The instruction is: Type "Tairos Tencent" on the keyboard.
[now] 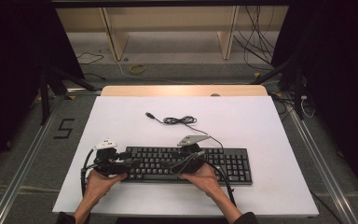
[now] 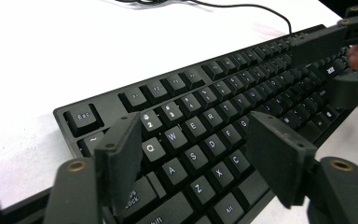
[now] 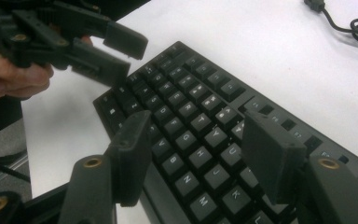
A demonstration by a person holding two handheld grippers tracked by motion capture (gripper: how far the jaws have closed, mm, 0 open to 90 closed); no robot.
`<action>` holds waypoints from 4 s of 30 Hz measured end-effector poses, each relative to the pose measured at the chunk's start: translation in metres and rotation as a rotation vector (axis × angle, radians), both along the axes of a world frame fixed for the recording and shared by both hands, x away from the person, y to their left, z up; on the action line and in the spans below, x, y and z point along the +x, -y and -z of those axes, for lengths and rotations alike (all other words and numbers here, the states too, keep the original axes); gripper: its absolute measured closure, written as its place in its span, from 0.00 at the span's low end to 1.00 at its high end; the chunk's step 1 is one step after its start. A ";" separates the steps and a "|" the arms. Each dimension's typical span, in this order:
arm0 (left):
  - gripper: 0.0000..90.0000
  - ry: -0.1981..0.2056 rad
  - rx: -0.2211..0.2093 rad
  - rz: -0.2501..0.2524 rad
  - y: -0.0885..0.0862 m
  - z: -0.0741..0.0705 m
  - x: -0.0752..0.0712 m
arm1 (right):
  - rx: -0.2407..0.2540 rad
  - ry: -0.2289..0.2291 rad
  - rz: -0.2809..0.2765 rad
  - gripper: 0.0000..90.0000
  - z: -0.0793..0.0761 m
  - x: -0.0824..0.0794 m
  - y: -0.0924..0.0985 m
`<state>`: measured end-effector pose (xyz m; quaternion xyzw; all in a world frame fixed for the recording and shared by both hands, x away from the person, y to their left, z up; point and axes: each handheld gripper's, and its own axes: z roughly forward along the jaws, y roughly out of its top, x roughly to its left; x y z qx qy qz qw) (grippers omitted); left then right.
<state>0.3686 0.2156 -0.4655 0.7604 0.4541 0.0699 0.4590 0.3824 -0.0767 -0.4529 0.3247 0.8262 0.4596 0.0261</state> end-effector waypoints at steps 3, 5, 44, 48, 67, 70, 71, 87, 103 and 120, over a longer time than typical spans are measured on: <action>0.46 -0.008 0.006 0.008 0.002 0.000 0.002 | 0.002 0.002 -0.003 0.47 0.000 -0.003 0.003; 0.50 -0.009 0.011 0.011 0.005 0.001 0.003 | 0.002 0.004 -0.001 0.46 0.000 -0.004 0.005; 0.99 -0.056 0.140 0.093 0.036 0.011 0.027 | 0.011 0.012 0.023 0.41 0.002 -0.016 0.032; 0.99 -0.073 0.153 0.095 0.037 0.013 0.028 | 0.005 0.011 0.020 0.41 0.003 -0.017 0.030; 0.81 -0.057 0.090 0.078 0.036 0.004 0.022 | 0.004 0.017 0.020 0.44 0.005 -0.015 0.026; 0.72 -0.050 0.067 0.080 0.035 0.001 0.019 | 0.002 0.022 0.015 0.46 0.004 -0.015 0.024; 0.69 -0.048 0.054 0.087 0.035 0.000 0.019 | 0.000 0.024 0.018 0.47 0.004 -0.015 0.023; 0.45 -0.009 -0.016 0.109 0.030 -0.008 0.008 | 0.000 0.039 -0.002 0.74 0.002 -0.012 0.013; 0.40 0.010 -0.031 0.116 0.024 -0.009 -0.002 | -0.034 0.026 -0.030 0.98 0.008 -0.010 0.000; 0.36 0.033 -0.058 0.135 0.021 -0.009 -0.011 | -0.084 0.020 -0.041 1.00 0.015 -0.011 -0.008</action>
